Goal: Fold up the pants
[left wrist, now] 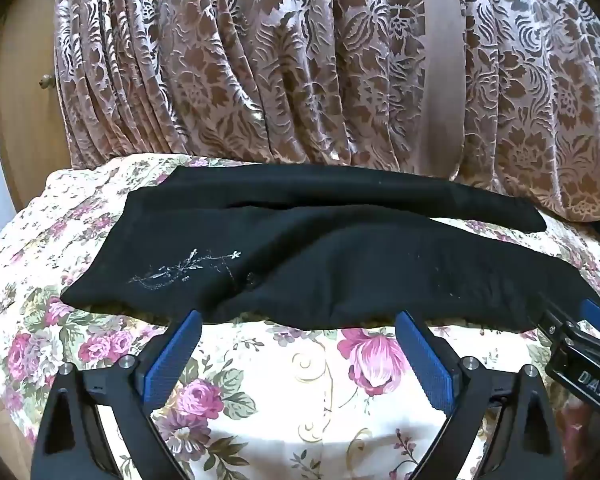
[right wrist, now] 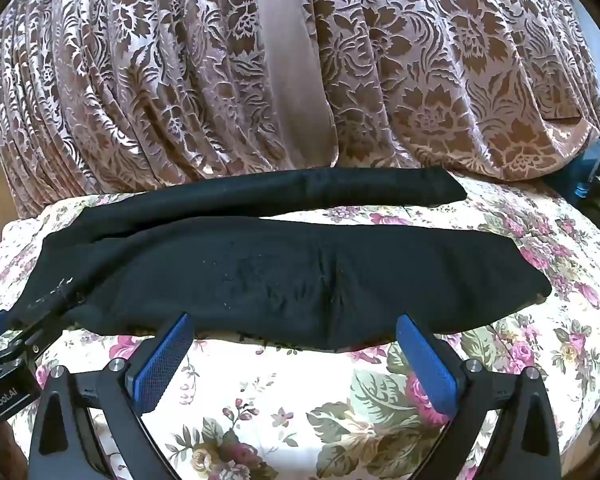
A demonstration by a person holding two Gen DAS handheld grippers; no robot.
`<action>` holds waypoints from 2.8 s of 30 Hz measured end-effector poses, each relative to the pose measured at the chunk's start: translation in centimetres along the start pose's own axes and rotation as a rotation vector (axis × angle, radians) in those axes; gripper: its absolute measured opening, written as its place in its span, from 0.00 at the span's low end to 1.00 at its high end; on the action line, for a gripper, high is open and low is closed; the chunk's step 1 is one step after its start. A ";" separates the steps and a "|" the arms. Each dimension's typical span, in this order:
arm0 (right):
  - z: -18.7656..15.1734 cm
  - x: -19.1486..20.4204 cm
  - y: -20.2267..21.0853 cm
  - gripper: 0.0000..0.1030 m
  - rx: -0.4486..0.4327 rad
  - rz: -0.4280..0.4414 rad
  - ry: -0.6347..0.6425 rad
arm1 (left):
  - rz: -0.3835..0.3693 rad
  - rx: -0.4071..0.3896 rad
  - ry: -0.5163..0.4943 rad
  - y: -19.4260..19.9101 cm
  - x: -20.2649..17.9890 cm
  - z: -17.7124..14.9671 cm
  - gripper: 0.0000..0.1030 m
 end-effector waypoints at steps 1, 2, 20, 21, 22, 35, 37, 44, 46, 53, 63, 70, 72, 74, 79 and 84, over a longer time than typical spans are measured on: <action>-0.1 0.0 -0.1 1.00 0.020 -0.008 0.010 | 0.005 -0.003 -0.002 0.1 0.0 0.0 0.95; 0.0 0.0 0.0 1.00 0.019 -0.006 0.011 | 0.001 0.016 -0.002 -0.4 -0.3 -0.3 0.95; -0.4 0.0 -0.3 1.00 0.028 0.008 0.001 | -0.025 0.055 0.022 -0.7 -0.2 -0.9 0.95; -0.4 0.1 -0.3 1.00 0.028 0.007 0.001 | -0.027 0.057 0.022 -0.8 -0.2 -0.9 0.95; -0.4 0.1 -0.3 1.00 0.029 0.006 0.003 | -0.027 0.060 0.022 -0.8 -0.2 -0.8 0.95; -0.4 0.1 -0.5 1.00 0.038 0.011 0.002 | -0.028 0.066 0.025 -0.9 -0.1 -0.9 0.95; -0.4 0.2 -0.5 1.00 0.038 0.009 0.002 | -0.029 0.066 0.024 -1.0 -0.2 -1.0 0.95; -0.4 0.2 -0.6 1.00 0.039 0.010 0.002 | -0.031 0.074 0.023 -1.1 -0.3 -1.2 0.95; -0.5 0.2 -0.6 1.00 0.041 0.010 0.005 | -0.034 0.077 0.023 -1.2 -0.4 -1.2 0.95; -0.5 0.3 -0.7 1.00 0.040 0.009 0.008 | -0.035 0.080 0.024 -1.2 -0.5 -1.3 0.95; -0.6 0.2 -0.7 1.00 0.045 0.011 0.006 | -0.033 0.090 0.023 -1.4 -0.5 -1.5 0.95; -0.6 0.2 -0.7 1.00 0.049 0.011 0.008 | -0.040 0.099 0.027 -1.5 -0.4 -1.7 0.95; -0.6 0.2 -0.7 1.00 0.048 0.009 0.007 | -0.041 0.101 0.028 -1.6 -0.4 -1.7 0.95; -0.6 0.3 -0.8 1.00 0.048 0.010 0.007 | -0.040 0.103 0.028 -1.6 -0.4 -1.7 0.95; -0.7 0.3 -0.9 1.00 0.051 0.011 0.006 | -0.039 0.109 0.030 -1.7 -0.2 -1.8 0.95; -0.8 0.2 -1.0 1.00 0.051 0.009 0.005 | -0.041 0.119 0.034 -1.8 -0.2 -1.9 0.95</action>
Point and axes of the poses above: each gripper's, at about its wrist camera, not at the fingertips, and y roughly against the way its jaws point, x to its left, z to its top, the point moved 8 cm from there along -y, roughly the way its jaws point, and after that the axes turned 1 degree about y, right-handed, at the moved point
